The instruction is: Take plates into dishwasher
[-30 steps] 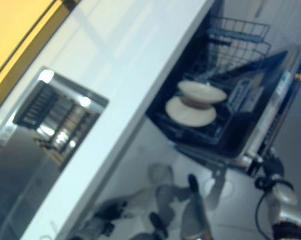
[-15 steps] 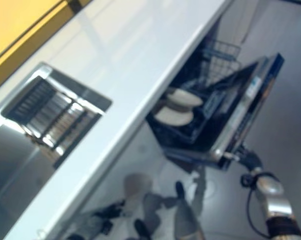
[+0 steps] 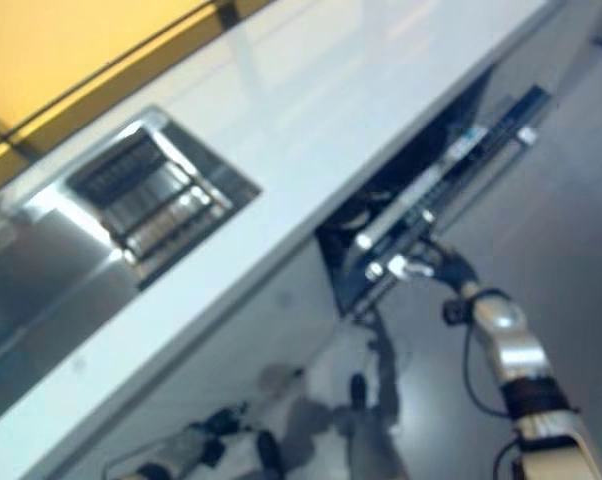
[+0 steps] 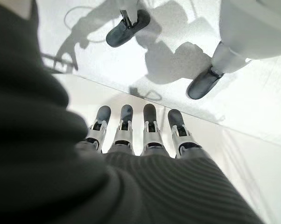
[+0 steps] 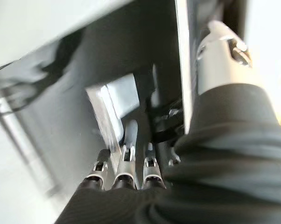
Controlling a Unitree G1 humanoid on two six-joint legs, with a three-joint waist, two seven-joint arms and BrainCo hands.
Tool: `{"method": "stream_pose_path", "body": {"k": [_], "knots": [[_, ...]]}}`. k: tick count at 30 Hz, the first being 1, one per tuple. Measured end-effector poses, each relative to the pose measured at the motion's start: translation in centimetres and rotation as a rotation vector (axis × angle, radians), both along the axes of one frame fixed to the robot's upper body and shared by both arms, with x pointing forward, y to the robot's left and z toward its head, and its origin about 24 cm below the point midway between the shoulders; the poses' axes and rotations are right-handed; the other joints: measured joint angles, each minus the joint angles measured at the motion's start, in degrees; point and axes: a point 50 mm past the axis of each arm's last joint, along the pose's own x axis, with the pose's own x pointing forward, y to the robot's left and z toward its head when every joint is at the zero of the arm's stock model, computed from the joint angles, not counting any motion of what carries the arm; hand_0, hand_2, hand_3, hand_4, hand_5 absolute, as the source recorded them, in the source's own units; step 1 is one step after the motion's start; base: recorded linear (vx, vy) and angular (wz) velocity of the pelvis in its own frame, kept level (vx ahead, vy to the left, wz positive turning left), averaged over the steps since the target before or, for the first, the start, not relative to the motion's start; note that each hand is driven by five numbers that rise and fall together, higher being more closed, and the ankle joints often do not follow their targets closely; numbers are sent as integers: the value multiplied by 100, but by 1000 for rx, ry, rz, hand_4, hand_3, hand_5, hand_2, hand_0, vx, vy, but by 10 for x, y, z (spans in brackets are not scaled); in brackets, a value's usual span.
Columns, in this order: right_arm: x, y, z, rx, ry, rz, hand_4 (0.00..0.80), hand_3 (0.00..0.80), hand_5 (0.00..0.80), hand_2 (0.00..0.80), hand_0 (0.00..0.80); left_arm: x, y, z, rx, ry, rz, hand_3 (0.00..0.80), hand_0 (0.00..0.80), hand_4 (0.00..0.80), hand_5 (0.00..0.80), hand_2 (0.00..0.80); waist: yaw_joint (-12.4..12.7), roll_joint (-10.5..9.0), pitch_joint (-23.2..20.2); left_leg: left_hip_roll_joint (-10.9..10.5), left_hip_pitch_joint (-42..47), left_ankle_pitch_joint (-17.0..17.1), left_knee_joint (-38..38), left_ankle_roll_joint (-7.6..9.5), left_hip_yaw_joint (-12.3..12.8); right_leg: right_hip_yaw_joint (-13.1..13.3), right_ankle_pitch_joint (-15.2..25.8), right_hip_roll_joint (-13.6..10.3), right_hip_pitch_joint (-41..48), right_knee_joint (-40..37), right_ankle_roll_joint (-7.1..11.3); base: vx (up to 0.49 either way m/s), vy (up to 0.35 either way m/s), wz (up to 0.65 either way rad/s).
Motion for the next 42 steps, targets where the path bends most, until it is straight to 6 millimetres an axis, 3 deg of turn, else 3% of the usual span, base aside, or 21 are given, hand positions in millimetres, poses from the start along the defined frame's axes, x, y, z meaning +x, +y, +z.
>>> {"method": "stream_pose_path", "body": {"k": [1, 2, 3, 5, 7, 10, 14, 17, 19, 24, 31, 34, 38, 42], "knots": [[2, 7, 1, -4, -1, 41, 0, 0, 0, 0, 0, -2, -2, -1, -6, 3, 0, 0, 0, 0, 0, 0, 95, 159, -103, 175, -210, -49, 32, 36, -149, 30, -303, 128, -236, 479, 119, 54, 46, 54], [5, 14, 3, 18, -18, 54, 0, 0, 0, 0, 0, 0, 3, 1, 9, -12, -15, 0, 0, 0, 0, 0, 145, 147, -175, 243, -549, -141, 239, 22, -374, 329, -940, 104, -794, 2188, -509, 54, 49, 108], [5, 18, -2, 29, 1, 65, 0, 0, 0, 0, 0, 6, 11, 5, 29, -34, -17, 0, 0, 0, 0, 0, 90, -154, -228, 79, -586, -176, 281, 5, -373, 305, -1429, -143, -738, 2324, -451, 53, 54, 126], [4, 33, -11, 38, 46, 141, 0, 0, 0, 0, 0, 0, 20, 4, 48, -17, 0, 0, 0, 0, 0, 0, 296, -437, -311, -91, -518, 109, 250, -88, -197, 107, -1294, -304, -532, 1790, -374, 38, 40, 90], [2, 31, -18, 42, 75, 140, 0, 0, 0, 0, 0, -20, 28, -3, 60, 37, 22, 0, 0, 0, 0, 0, 296, -462, -286, -166, -60, 159, 166, -54, -90, -14, -993, -259, -181, 1306, -458, 33, 30, 36], [2, 24, -13, 54, 60, 126, 0, 0, 0, 0, 0, -29, 26, -7, 51, 62, 36, 0, 0, 0, 0, 0, 242, -233, -258, -185, 391, 167, 58, 1, 57, -178, -765, -47, -103, 998, -396, 54, 29, 22], [-11, 15, -17, 134, 61, 133, 0, 0, 0, 0, 0, -23, 29, -3, 56, 30, 56, 0, 0, 0, 0, 0, 296, -554, -58, -232, 377, 182, -23, -73, 80, -111, -419, -27, 40, 568, -317, 32, 6, 9], [-36, 44, -47, 196, 179, 318, 0, 0, 0, 0, 0, -29, 30, -5, 58, 43, 70, 0, 0, 0, 0, 0, 236, -592, 48, -260, 505, 179, -93, -75, 80, -106, -253, -10, 297, 228, -271, 3, 0, 5], [-61, 53, -67, 252, 252, 408, 0, 0, 0, 0, 0, -25, 32, -3, 55, 15, 103, 0, 0, 0, 0, 0, 326, -551, 82, -267, 509, 178, -109, -79, 65, -99, -177, 4, 426, 34, -248, -13, 6, 20], [-121, 41, -133, 336, 558, 400, 0, 0, 0, 0, 0, -34, 41, -5, 76, 24, 155, 0, 0, 0, 0, 0, 296, -703, 201, -283, 720, 137, -106, -195, 149, 4, -182, 5, 626, -22, -225, 20, 2, -4], [-196, 0, -220, 147, 1001, 81, 0, 0, 0, 0, 0, -32, 44, -3, 77, 6, 174, 0, 0, 0, 0, 0, 377, -879, 230, -274, 980, 29, -107, -210, 117, -41, -263, -10, 949, -35, -170, 39, -2, 4], [-209, -5, -235, -6, 1054, -38, 0, 0, 0, 0, 0, -32, 44, -3, 84, 12, 175, 0, 0, 0, 0, 0, 506, -870, 223, -260, 1060, 28, -98, -206, 67, -83, -273, -6, 1053, -32, -185, 1, -1, 6], [-211, -10, -240, -209, 1067, -97, 0, 0, 0, 0, 0, -38, 42, -6, 87, 52, 184, 0, 0, 0, 0, 0, 666, -797, -96, -241, 1052, 22, -56, -197, -59, -172, -322, -6, 1126, -38, -226, -20, -9, 15], [-212, -14, -243, -304, 1101, -140, 0, 0, 0, 0, 0, -44, 42, -9, 99, 85, 195, 0, 0, 0, 0, 0, 819, -716, -292, -238, 1048, -11, 68, -144, -241, -242, -351, -12, 1280, -40, -226, -52, -26, 22]]}}
